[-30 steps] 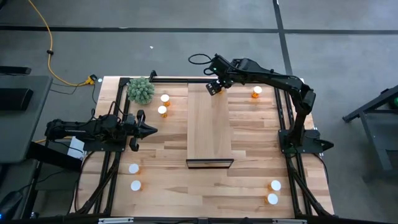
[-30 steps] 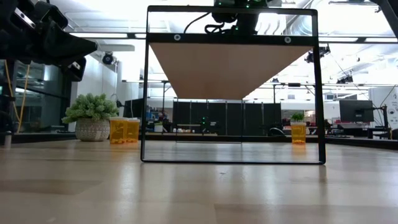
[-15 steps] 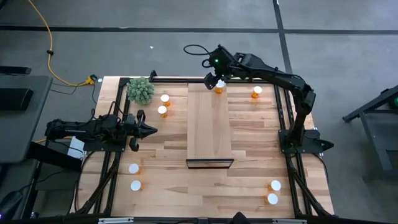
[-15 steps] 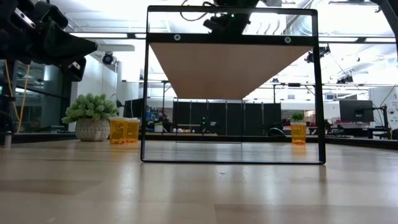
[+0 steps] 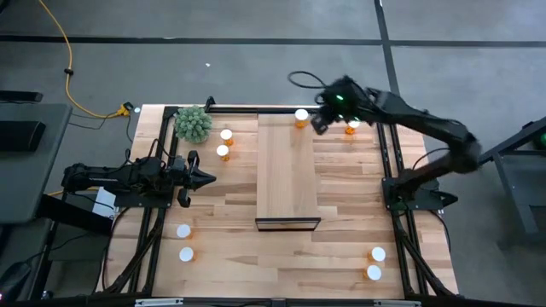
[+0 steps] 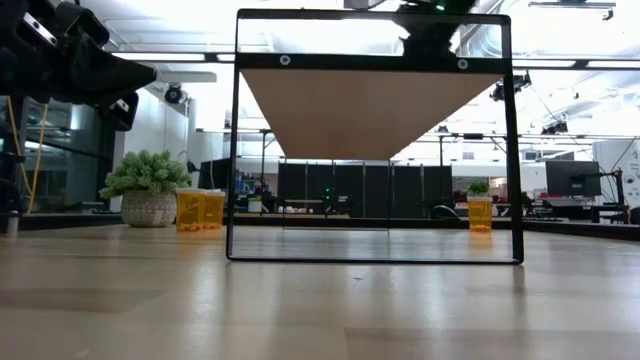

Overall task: Pick and place medicine bottles onto shelf by color
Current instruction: Put the orange pill bottle on the shelf

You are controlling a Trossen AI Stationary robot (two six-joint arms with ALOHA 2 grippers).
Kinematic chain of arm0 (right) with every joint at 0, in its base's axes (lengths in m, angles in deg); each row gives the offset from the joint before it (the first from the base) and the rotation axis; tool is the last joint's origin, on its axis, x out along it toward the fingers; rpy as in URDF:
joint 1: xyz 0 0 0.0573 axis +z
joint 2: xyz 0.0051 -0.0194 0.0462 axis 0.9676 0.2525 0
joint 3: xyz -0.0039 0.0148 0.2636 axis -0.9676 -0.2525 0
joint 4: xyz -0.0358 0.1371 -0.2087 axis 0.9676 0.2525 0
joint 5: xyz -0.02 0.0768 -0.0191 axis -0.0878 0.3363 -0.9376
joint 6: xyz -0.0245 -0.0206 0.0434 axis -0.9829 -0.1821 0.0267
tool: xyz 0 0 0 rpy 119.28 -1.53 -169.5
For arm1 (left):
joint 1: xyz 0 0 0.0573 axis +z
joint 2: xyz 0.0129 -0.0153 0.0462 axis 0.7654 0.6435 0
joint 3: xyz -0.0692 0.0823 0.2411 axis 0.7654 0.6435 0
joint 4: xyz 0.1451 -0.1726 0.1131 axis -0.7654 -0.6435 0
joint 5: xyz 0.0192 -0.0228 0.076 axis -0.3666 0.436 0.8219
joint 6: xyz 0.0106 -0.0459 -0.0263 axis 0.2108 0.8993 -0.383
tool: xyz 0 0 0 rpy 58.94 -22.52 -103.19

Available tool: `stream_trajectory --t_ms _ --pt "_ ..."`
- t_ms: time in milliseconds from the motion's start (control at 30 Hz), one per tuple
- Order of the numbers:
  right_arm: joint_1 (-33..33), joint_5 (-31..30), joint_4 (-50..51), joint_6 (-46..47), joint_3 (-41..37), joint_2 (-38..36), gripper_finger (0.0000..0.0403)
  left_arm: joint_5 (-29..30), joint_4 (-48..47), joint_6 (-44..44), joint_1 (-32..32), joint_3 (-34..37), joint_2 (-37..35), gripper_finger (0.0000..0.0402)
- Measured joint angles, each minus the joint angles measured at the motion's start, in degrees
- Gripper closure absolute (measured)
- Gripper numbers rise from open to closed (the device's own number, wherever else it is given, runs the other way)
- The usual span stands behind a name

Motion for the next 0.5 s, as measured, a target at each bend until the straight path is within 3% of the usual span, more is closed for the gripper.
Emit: stream_trajectory --t_ms 67,233,333,500 --pt "-0.79 3.72 -9.89 3.66 -8.36 -5.13 0.0387 0.01 0.0 0.0 -0.01 -0.02 0.01 0.0398" --pt "-2.06 3.78 -21.02 13.64 -19.95 -8.54 0.0392 -0.01 0.0 0.01 0.0 -0.02 0.0 0.0398" --pt "-2.16 4.52 -26.38 16.44 -21.97 -6.32 0.0399 0.0 0.0 0.01 0.01 -0.02 0.0 0.0398" --pt "-3.05 3.54 -26.77 18.84 -19.93 -0.57 0.0402 0.0 0.0 0.01 -0.01 -0.02 -0.01 0.0398"
